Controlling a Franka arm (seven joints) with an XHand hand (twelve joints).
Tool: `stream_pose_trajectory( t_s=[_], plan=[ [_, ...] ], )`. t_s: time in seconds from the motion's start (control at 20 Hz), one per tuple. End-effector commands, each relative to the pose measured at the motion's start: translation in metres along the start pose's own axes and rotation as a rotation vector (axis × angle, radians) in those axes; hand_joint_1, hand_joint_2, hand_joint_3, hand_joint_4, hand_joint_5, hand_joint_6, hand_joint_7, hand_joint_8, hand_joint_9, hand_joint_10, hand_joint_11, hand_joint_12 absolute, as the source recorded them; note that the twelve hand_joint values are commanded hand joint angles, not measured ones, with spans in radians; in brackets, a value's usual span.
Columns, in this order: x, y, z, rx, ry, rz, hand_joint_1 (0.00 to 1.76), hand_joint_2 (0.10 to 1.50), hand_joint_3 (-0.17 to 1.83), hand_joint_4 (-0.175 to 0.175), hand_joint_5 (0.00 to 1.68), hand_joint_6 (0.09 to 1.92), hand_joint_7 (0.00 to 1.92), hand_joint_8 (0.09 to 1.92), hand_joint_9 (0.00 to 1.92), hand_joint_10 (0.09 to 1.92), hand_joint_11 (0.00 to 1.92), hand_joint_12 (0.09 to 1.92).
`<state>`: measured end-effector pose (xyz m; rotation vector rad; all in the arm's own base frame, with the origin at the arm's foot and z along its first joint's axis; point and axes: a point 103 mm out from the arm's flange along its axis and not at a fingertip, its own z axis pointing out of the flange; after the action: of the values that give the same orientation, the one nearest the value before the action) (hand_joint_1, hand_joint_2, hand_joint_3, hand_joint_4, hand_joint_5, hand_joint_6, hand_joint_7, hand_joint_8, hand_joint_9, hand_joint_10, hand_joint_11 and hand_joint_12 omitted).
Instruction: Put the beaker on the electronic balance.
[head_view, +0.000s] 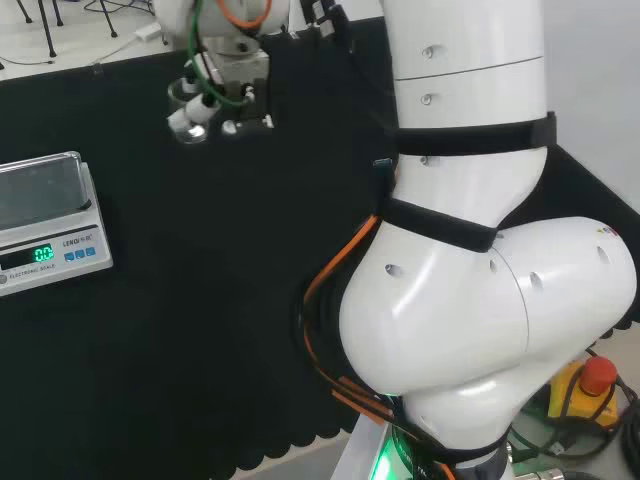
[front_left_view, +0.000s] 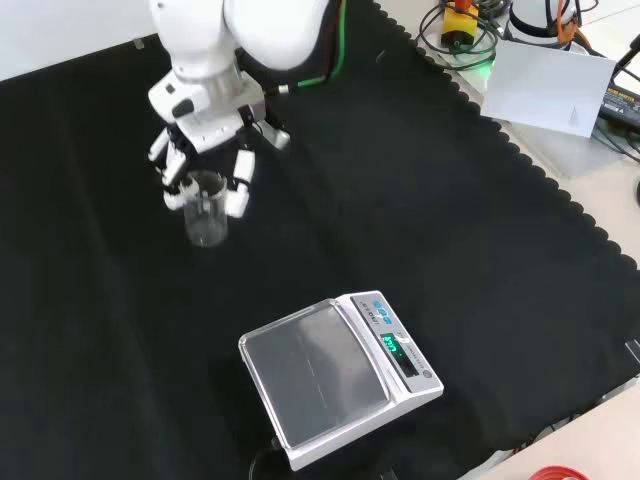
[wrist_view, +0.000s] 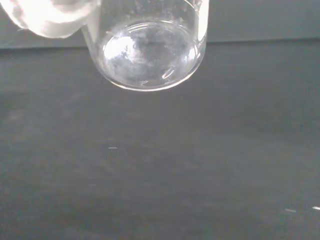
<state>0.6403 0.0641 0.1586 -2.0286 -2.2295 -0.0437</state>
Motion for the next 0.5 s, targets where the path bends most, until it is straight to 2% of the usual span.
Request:
stream_pose_trajectory(
  t_s=[0.05, 0.5],
  plan=[
    [0.077, 0.009, 0.017, 0.043, -0.012, -0.140, 0.88, 0.77, 0.42, 0.146, 0.87, 0.84, 1.11, 0.95, 1.04, 0.63, 0.54, 1.39],
    [0.156, 0.015, 0.009, 0.034, -0.025, -0.285, 0.88, 0.76, 0.43, 0.147, 0.88, 0.84, 1.12, 0.95, 1.05, 0.63, 0.55, 1.38]
  ],
)
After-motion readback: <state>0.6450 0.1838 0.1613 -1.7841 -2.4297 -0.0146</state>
